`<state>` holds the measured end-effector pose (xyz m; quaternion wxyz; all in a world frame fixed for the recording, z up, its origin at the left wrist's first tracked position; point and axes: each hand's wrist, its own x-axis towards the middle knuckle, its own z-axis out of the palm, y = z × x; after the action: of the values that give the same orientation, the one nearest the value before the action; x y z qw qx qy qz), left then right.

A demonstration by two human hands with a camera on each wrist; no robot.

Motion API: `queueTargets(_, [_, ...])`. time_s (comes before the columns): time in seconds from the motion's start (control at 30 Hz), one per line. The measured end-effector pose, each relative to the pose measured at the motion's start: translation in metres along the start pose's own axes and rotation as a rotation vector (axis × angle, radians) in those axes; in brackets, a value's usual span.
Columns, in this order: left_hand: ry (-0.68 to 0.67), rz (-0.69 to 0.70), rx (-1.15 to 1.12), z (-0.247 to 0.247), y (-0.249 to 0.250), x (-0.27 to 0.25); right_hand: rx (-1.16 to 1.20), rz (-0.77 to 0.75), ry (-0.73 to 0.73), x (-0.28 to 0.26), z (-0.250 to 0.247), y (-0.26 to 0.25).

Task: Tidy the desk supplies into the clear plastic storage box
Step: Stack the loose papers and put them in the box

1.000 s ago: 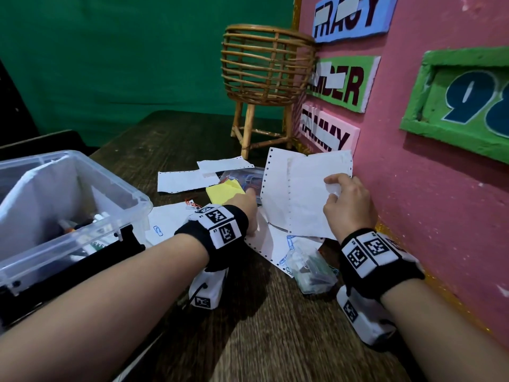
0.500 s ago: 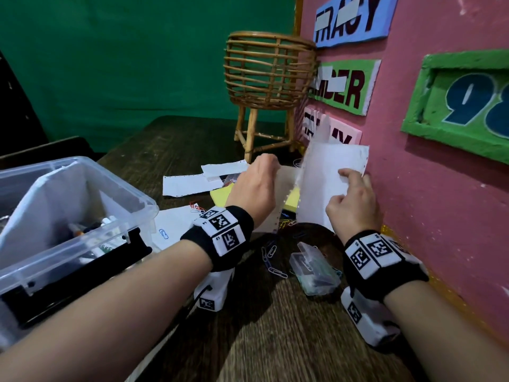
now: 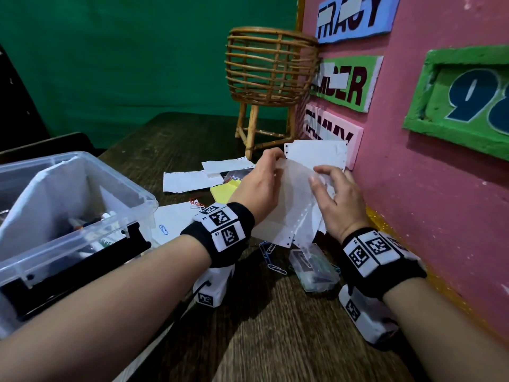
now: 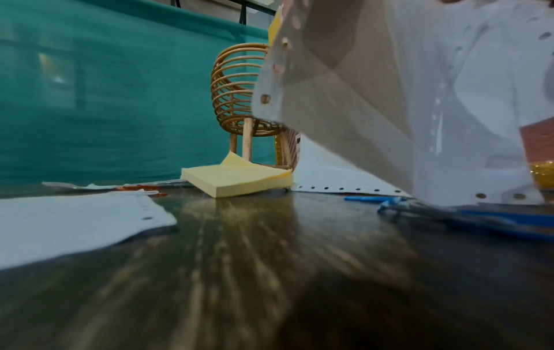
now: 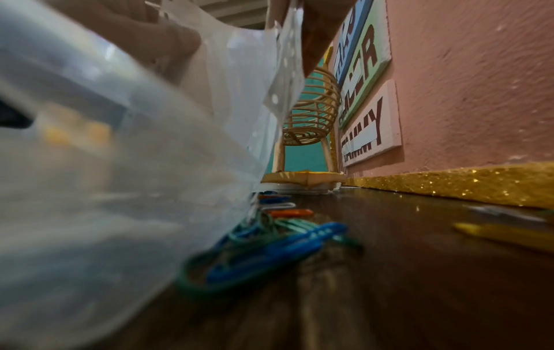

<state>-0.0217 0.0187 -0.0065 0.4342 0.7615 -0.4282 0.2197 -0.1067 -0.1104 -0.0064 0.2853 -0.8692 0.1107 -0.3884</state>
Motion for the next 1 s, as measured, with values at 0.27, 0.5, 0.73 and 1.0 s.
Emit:
queueTargets(0.27, [0.072, 0.048, -0.075, -0.003, 0.002, 0.001, -0.03, -0.086, 0.016, -0.001, -0.001, -0.002])
queueTargets(0.5, [-0.139, -0.396, 0.19, 0.004, -0.014, 0.006, -0.037, -0.097, 0.119, -0.001, -0.002, -0.003])
queueTargets(0.73, [-0.587, -0.48, 0.262, 0.013, -0.017, -0.003, -0.026, -0.067, 0.183, -0.001, -0.002, -0.001])
queueTargets(1.0, [-0.488, -0.422, 0.151, 0.006, -0.008, 0.0, -0.034, -0.061, 0.21, 0.0, -0.002, -0.001])
